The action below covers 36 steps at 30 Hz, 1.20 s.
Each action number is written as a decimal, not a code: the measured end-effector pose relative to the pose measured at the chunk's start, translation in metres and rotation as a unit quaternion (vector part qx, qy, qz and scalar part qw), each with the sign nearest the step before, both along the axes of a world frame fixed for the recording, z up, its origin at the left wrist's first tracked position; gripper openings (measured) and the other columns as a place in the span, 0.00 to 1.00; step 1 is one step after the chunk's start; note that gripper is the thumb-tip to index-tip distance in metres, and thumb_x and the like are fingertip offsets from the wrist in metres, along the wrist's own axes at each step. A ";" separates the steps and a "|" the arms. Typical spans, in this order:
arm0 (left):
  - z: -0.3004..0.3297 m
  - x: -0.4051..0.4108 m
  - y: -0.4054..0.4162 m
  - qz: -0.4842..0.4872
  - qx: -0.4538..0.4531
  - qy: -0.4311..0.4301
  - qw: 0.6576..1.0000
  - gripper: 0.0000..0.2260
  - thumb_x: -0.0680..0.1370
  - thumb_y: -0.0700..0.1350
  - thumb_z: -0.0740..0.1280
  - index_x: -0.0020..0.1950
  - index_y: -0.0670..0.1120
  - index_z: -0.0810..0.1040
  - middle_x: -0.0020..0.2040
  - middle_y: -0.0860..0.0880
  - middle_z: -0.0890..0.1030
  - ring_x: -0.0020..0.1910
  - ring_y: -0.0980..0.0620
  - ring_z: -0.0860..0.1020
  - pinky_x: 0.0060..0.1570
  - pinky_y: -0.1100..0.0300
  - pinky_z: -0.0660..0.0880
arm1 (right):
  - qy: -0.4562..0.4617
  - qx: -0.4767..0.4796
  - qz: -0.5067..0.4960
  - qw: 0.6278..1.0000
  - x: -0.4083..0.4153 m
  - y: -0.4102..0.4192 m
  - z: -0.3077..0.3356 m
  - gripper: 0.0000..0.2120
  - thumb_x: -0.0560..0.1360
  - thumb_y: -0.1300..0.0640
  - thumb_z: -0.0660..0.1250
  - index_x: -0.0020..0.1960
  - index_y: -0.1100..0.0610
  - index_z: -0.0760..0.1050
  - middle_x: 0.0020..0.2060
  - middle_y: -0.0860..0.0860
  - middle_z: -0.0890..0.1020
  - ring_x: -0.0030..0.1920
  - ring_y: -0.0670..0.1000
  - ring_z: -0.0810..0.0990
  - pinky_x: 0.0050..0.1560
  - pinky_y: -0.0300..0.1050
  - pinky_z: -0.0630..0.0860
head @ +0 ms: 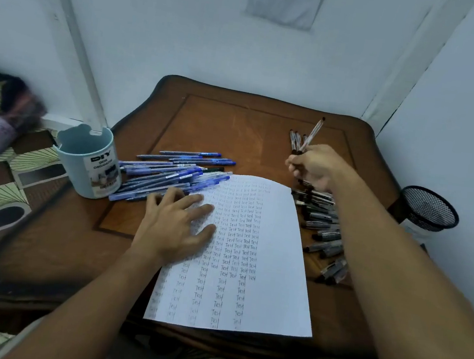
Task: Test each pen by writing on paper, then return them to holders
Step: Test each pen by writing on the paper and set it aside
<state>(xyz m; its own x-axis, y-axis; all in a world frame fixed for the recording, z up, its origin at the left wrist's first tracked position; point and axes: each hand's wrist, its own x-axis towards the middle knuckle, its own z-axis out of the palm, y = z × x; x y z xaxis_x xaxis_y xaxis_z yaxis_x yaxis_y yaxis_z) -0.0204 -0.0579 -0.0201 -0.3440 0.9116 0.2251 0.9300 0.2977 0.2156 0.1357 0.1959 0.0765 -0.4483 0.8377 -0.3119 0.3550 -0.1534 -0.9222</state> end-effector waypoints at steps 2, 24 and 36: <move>0.001 -0.001 0.000 -0.001 -0.005 -0.001 1.000 0.28 0.74 0.70 0.50 0.66 0.62 0.76 0.71 0.58 0.73 0.68 0.52 0.65 0.61 0.47 0.55 | -0.069 0.085 -0.026 0.994 0.004 0.026 -0.004 0.08 0.79 0.67 0.66 0.57 0.70 0.75 0.40 0.59 0.80 0.33 0.49 0.75 0.34 0.41 0.73; 0.001 -0.002 0.000 -0.001 0.006 -0.024 1.000 0.28 0.74 0.71 0.51 0.65 0.62 0.77 0.70 0.58 0.73 0.68 0.53 0.64 0.63 0.46 0.55 | -0.255 0.223 -0.086 0.937 -0.021 0.081 -0.036 0.14 0.75 0.56 0.74 0.55 0.66 0.81 0.50 0.60 0.83 0.51 0.57 0.84 0.50 0.49 0.81; 0.003 -0.001 0.000 0.009 -0.028 -0.009 1.000 0.34 0.71 0.77 0.47 0.68 0.63 0.74 0.73 0.60 0.69 0.70 0.55 0.60 0.65 0.47 0.54 | -0.422 0.279 0.079 0.859 0.016 0.075 -0.031 0.12 0.79 0.61 0.68 0.61 0.64 0.80 0.57 0.62 0.82 0.56 0.63 0.80 0.58 0.52 0.78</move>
<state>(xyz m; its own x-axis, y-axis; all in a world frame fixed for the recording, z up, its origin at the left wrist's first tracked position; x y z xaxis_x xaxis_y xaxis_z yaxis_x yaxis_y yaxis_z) -0.0212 -0.0576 -0.0170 -0.3649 0.9158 0.1678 0.9202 0.3273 0.2147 0.1513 0.2707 0.0451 -0.3821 0.9118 -0.1506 0.9088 0.3412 -0.2401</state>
